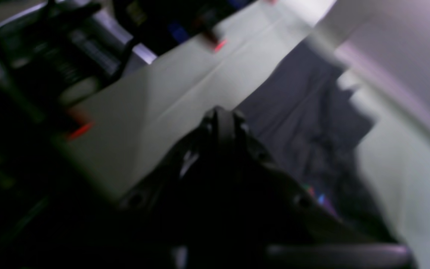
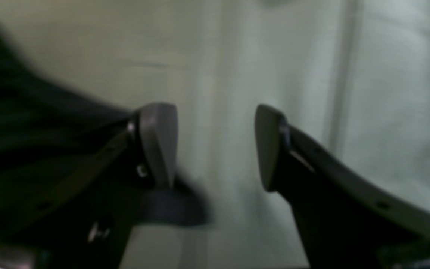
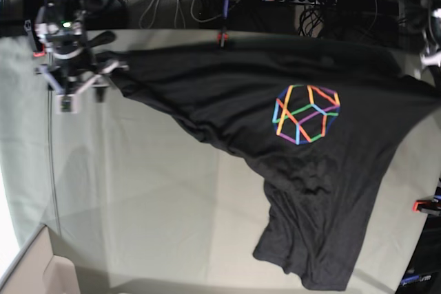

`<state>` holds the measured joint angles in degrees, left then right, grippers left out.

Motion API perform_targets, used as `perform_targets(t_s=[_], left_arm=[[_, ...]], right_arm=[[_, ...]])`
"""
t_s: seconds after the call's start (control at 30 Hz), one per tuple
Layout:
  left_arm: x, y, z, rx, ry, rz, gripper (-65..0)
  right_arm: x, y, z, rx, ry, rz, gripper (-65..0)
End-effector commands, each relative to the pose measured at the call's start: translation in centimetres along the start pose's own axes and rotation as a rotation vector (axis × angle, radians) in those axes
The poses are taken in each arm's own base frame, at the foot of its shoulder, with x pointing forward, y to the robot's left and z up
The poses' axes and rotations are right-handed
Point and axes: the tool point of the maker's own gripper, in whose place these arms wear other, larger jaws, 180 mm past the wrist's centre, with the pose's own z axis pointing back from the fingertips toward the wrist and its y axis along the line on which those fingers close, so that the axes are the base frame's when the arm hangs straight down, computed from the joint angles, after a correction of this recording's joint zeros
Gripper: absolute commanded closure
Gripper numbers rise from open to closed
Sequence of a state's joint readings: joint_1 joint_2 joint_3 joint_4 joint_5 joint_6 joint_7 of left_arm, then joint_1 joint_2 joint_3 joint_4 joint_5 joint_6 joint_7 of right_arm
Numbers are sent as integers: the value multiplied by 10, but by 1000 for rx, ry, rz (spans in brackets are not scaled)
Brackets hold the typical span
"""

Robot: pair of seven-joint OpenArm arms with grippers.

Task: Layout the t-shirt on the table in an organized manner, then fold the t-shirt properly
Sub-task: 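Pull the shirt with the left gripper away from the right gripper, then regrasp the shirt edge with the right gripper and reposition the left gripper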

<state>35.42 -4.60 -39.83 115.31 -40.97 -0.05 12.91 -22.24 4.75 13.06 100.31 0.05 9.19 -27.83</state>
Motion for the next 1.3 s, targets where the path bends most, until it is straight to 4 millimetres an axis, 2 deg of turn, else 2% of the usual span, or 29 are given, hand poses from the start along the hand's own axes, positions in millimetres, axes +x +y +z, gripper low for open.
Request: perform_targets(t_s=[0.0, 0.03, 0.13, 0.2, 0.27, 0.33, 0.43, 0.5, 0.57, 0.7, 0.83, 0.97, 1.1, 1.2, 1.27], left_arm=[[11, -14, -4, -39, -44, 7, -1], [12, -26, -11, -69, -54, 25, -1], [17, -80, -31, -211, -84, 54, -1], [17, -126, -41, -329, -88, 46, -1], [19, -183, -44, -471, -105, 46, -1], [20, -234, -40, -590, -121, 43, -1], [17, -297, -26, -698, -139, 18, -1], [17, -324, -16, -748, -154, 7, -1], [14, -340, -10, -772, -161, 1, -1], [13, -344, -8, -778, -160, 11, -1], [12, -333, -12, -748, -156, 3, -1], [19, -295, -29, -642, -178, -21, -1], [34, -249, -49, -525, -202, -27, -1], [54, -220, -61, -475, -223, 9, -1], [64, -199, -67, -437, -226, 8, -1]], right_arm=[[12, -9, 3, -22, -45, 2, -335], [12, -15, 3, -36, -45, -1, -335], [11, -28, 5, -69, -44, -11, -335], [10, -36, 6, -88, -43, -17, -335], [9, -42, 7, -104, -41, -22, -335], [8, -46, 8, -115, -37, -25, -335], [2, -57, 12, -144, -25, -37, -335], [-1, -60, 14, -152, -20, -39, -335], [0, -61, 17, -156, -23, -34, -335], [9, -55, 27, -145, -53, -14, -340], [16, -17, 29, -53, -71, 7, -341], [10, 45, 28, 109, -56, 41, -341], [11, 113, 37, 283, -65, 78, -365], [10, 148, 45, 379, -69, 104, -405], [6, 161, 48, 415, -64, 113, -415]])
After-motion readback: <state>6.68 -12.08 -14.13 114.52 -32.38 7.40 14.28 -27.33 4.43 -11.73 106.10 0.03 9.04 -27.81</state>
